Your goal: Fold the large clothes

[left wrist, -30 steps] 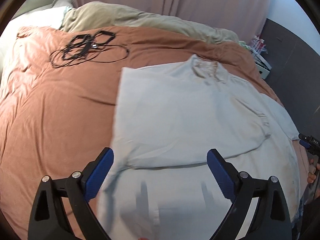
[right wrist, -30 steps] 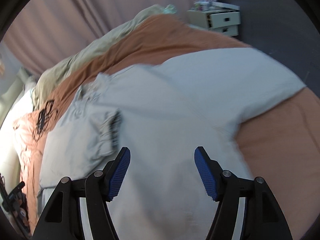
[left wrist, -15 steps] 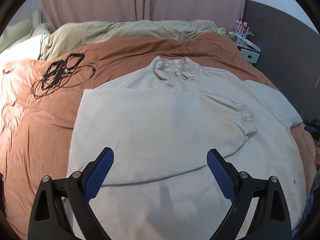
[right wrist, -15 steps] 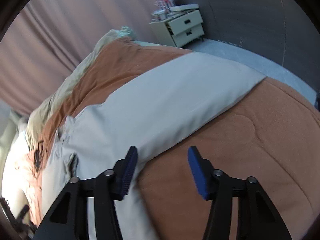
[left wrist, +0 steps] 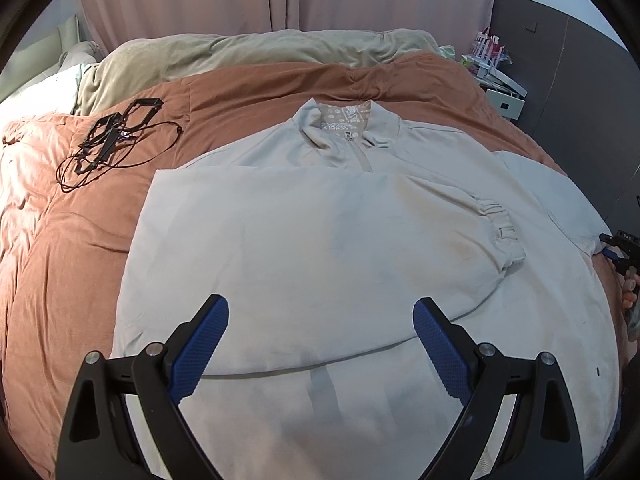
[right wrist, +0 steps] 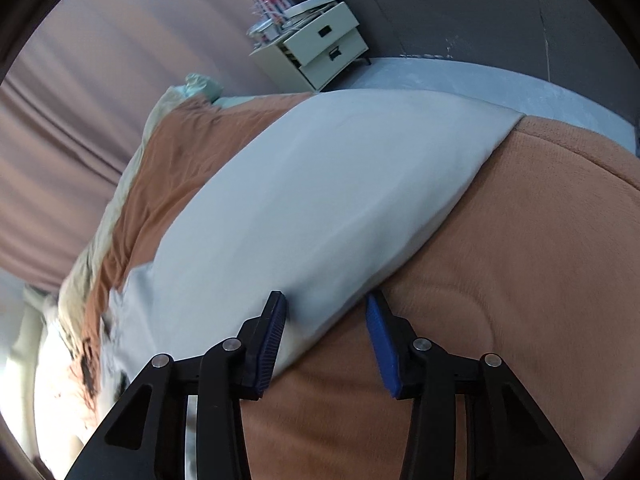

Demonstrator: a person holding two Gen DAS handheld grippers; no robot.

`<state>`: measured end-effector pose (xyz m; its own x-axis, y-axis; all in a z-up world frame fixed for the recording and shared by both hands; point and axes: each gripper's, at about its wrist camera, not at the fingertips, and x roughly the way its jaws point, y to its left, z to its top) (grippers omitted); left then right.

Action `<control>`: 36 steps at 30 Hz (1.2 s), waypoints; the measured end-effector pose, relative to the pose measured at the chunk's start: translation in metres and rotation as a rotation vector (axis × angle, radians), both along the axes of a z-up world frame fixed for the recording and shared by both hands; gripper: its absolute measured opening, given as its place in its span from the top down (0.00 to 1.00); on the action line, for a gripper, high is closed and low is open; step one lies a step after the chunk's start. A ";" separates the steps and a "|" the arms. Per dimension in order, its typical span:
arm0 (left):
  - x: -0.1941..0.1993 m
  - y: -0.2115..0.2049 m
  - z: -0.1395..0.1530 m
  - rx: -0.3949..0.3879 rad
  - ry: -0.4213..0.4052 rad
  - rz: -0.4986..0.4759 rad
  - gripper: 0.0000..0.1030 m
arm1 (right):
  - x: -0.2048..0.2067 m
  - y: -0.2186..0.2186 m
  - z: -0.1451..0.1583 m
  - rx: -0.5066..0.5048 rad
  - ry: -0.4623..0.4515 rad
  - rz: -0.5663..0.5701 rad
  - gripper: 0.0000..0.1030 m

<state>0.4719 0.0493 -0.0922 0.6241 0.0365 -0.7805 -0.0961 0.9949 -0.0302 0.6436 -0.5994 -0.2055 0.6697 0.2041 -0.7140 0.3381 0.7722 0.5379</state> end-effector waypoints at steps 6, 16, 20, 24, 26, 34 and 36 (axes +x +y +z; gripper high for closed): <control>-0.004 0.012 -0.004 -0.016 0.005 0.020 0.07 | 0.011 -0.009 -0.002 0.015 -0.004 -0.020 0.95; -0.031 0.038 0.010 -0.058 -0.034 0.044 0.07 | 0.006 0.040 0.106 -0.175 -0.151 0.077 0.95; -0.045 0.055 0.021 -0.078 -0.057 0.067 0.07 | 0.005 0.078 0.146 -0.258 -0.201 0.136 0.95; -0.059 0.070 0.030 -0.086 -0.075 0.084 0.07 | 0.003 0.120 0.176 -0.294 -0.245 0.203 0.95; -0.066 0.078 0.035 -0.094 -0.084 0.096 0.07 | 0.000 0.145 0.186 -0.299 -0.264 0.250 0.95; -0.091 0.105 0.041 -0.128 -0.105 0.135 0.07 | -0.021 0.232 0.187 -0.249 -0.276 0.432 0.95; -0.096 0.109 0.041 -0.133 -0.105 0.143 0.07 | -0.026 0.247 0.176 -0.205 -0.255 0.474 0.95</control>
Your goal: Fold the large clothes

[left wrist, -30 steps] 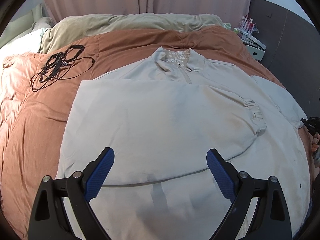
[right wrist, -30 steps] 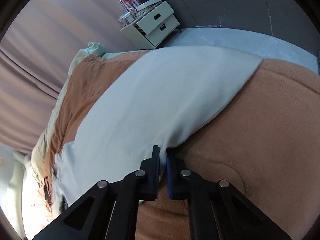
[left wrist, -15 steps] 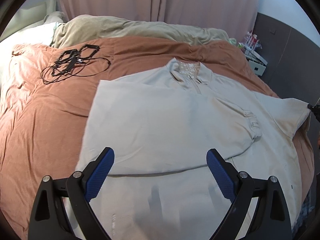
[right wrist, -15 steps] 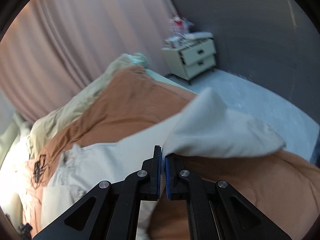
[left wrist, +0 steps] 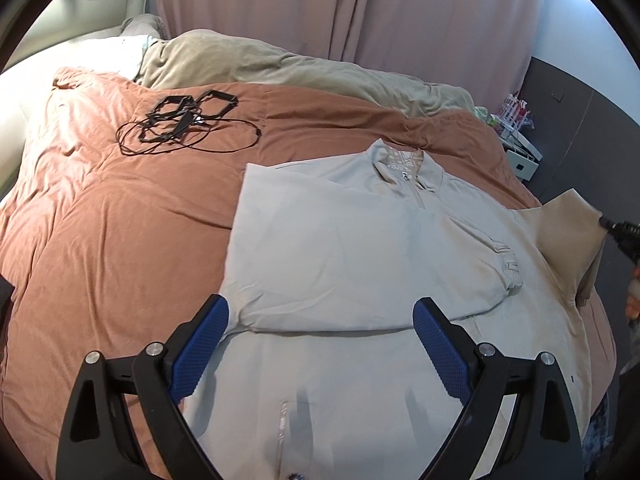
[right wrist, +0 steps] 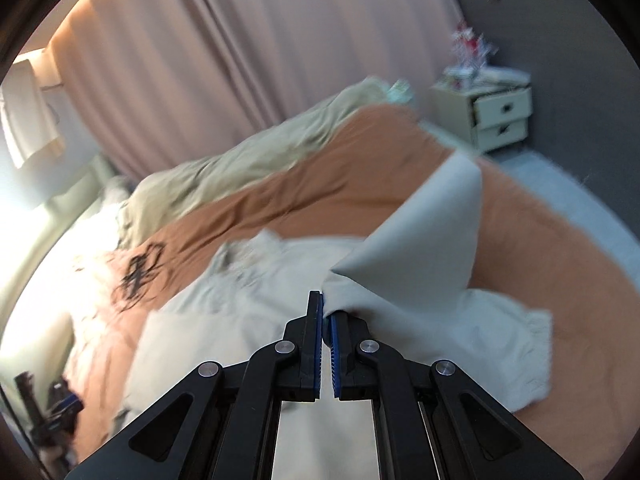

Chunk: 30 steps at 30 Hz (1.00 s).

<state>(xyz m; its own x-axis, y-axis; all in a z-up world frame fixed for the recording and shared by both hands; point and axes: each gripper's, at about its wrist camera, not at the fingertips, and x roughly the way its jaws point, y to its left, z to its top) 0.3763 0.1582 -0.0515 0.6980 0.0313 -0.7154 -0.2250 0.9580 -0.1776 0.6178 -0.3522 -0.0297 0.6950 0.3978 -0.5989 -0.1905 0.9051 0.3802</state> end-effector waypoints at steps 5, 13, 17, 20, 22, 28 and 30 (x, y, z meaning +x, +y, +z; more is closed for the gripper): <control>-0.008 0.004 0.003 -0.010 -0.004 0.006 0.07 | -0.008 0.033 -0.043 0.036 0.091 0.073 0.95; -0.017 -0.001 0.016 0.013 -0.015 -0.003 0.07 | -0.016 0.059 -0.108 0.067 0.296 0.123 0.68; -0.017 -0.006 0.019 0.018 -0.020 -0.013 0.07 | -0.032 0.041 -0.100 0.110 0.258 0.111 0.37; -0.015 -0.012 0.016 0.007 -0.021 -0.019 0.07 | -0.041 0.012 -0.085 0.133 0.208 0.079 0.35; -0.013 -0.017 0.013 0.001 -0.020 -0.023 0.07 | -0.041 -0.015 -0.083 0.120 0.205 0.013 0.35; 0.002 -0.034 -0.002 0.007 0.005 -0.039 0.07 | -0.035 -0.093 -0.113 0.165 0.287 -0.169 0.35; 0.009 -0.039 -0.008 0.012 0.019 -0.042 0.07 | -0.034 -0.110 -0.125 0.170 0.302 -0.208 0.35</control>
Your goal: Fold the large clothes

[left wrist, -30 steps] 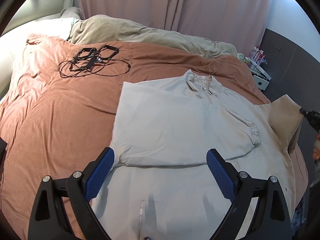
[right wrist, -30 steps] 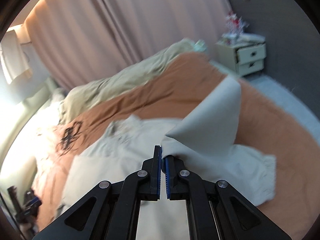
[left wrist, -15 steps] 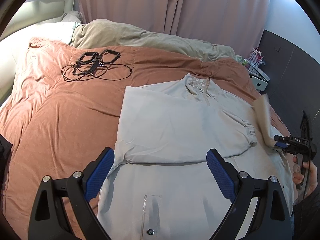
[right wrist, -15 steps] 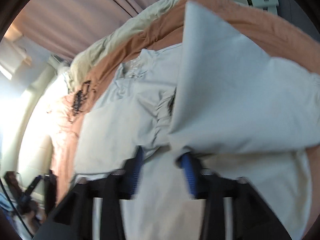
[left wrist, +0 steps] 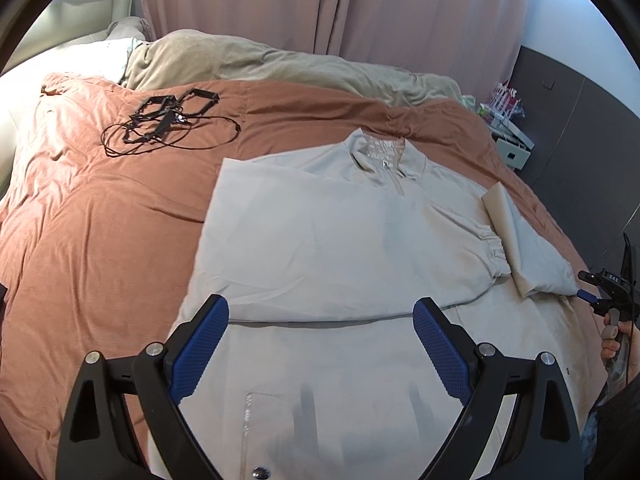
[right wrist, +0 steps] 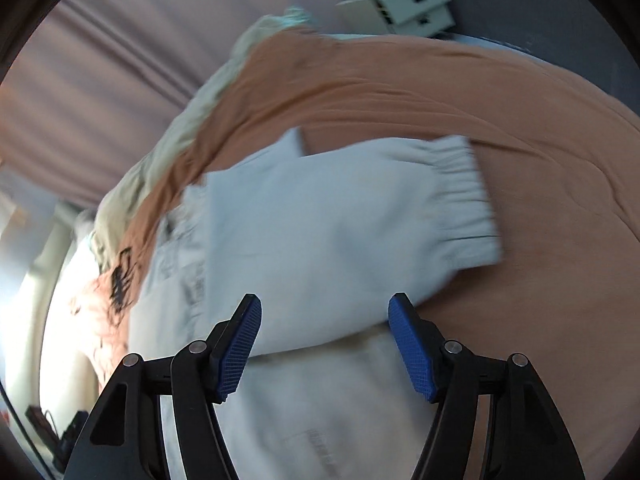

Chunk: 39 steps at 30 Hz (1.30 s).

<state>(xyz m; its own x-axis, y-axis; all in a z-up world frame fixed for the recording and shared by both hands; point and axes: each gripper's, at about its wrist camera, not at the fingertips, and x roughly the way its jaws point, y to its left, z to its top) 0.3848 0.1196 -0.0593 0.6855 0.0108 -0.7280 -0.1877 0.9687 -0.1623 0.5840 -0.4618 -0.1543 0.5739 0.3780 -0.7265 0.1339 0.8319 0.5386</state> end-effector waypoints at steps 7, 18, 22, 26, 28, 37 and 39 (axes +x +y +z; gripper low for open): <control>0.020 -0.008 -0.015 0.017 0.032 -0.014 0.07 | 0.013 -0.039 -0.038 0.019 0.061 -0.119 0.35; 0.007 0.022 -0.012 0.015 0.029 0.026 0.07 | 0.028 -0.014 0.026 0.004 -0.141 -0.095 0.94; -0.007 0.044 -0.011 -0.014 0.026 0.057 0.07 | 0.025 0.025 0.090 -0.037 -0.252 -0.028 0.94; -0.024 0.066 -0.009 -0.033 0.011 0.095 0.07 | 0.018 0.076 0.145 -0.079 -0.336 0.060 0.94; -0.031 0.079 -0.008 -0.047 0.008 0.114 0.07 | 0.016 0.105 0.165 -0.097 -0.364 0.101 0.94; -0.066 0.131 -0.011 -0.099 -0.008 0.179 0.07 | 0.000 0.214 0.197 -0.146 -0.408 0.256 0.94; -0.074 0.141 -0.015 -0.104 -0.006 0.192 0.07 | -0.004 0.233 0.193 -0.158 -0.406 0.281 0.94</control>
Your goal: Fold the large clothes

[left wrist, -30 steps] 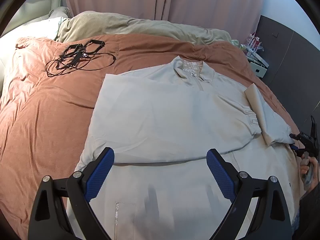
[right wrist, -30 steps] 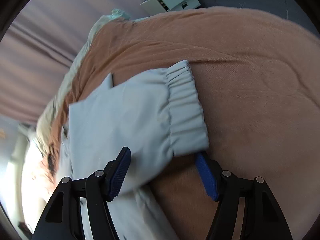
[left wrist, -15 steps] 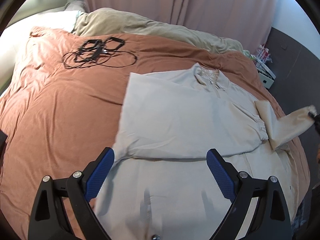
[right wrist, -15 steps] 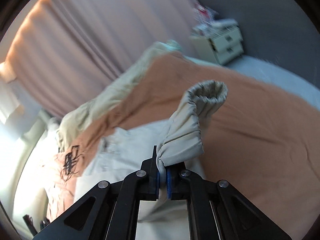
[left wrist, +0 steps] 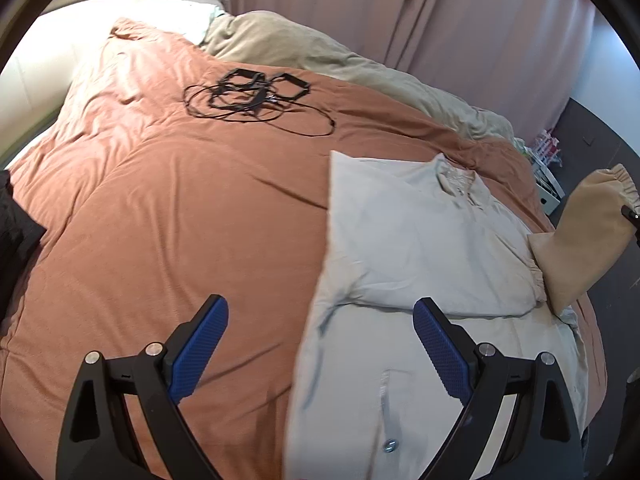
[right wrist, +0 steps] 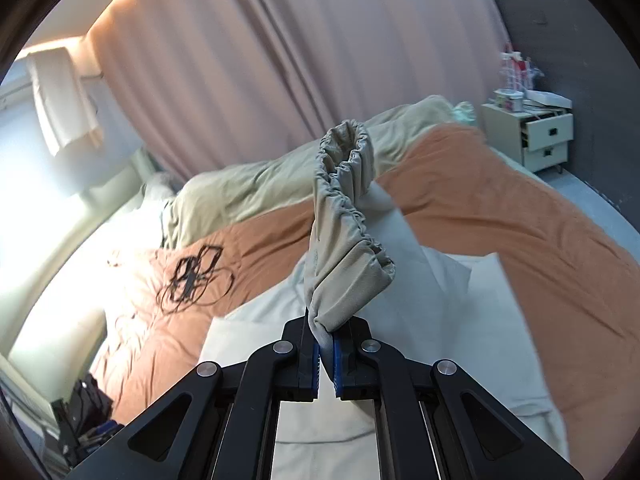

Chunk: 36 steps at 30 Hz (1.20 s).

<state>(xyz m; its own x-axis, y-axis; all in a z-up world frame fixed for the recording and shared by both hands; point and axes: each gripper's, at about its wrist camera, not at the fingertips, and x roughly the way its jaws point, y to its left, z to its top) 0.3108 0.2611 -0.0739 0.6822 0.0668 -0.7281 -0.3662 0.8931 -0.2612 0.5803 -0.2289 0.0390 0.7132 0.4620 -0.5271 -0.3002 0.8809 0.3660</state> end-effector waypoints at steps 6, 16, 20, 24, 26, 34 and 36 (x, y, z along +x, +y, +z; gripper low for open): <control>-0.021 0.028 -0.013 -0.034 -0.008 0.026 0.07 | -0.004 0.059 -0.023 -0.053 0.030 0.070 0.95; -0.038 0.056 -0.025 -0.060 -0.022 0.044 0.00 | 0.001 0.157 -0.099 -0.164 0.202 0.225 0.42; -0.038 0.054 -0.025 -0.055 -0.037 0.031 0.00 | -0.019 0.171 -0.111 -0.200 0.184 0.289 0.20; -0.036 0.046 -0.022 -0.055 -0.056 0.020 0.00 | -0.022 0.159 -0.115 -0.209 0.193 0.266 0.20; -0.032 0.039 -0.021 -0.067 -0.054 0.007 0.00 | -0.022 0.142 -0.115 -0.214 0.194 0.234 0.20; -0.015 0.003 -0.016 -0.072 -0.018 -0.037 0.00 | -0.027 0.052 -0.120 -0.252 0.205 0.099 0.20; -0.013 -0.010 -0.016 -0.046 0.001 -0.053 0.00 | -0.031 0.028 -0.122 -0.251 0.213 0.068 0.21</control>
<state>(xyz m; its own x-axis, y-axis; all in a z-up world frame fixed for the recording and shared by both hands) 0.2979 0.2515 -0.0899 0.6831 -0.0034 -0.7303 -0.3190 0.8982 -0.3025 0.5491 -0.2010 -0.0827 0.5468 0.3413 -0.7645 -0.3014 0.9322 0.2005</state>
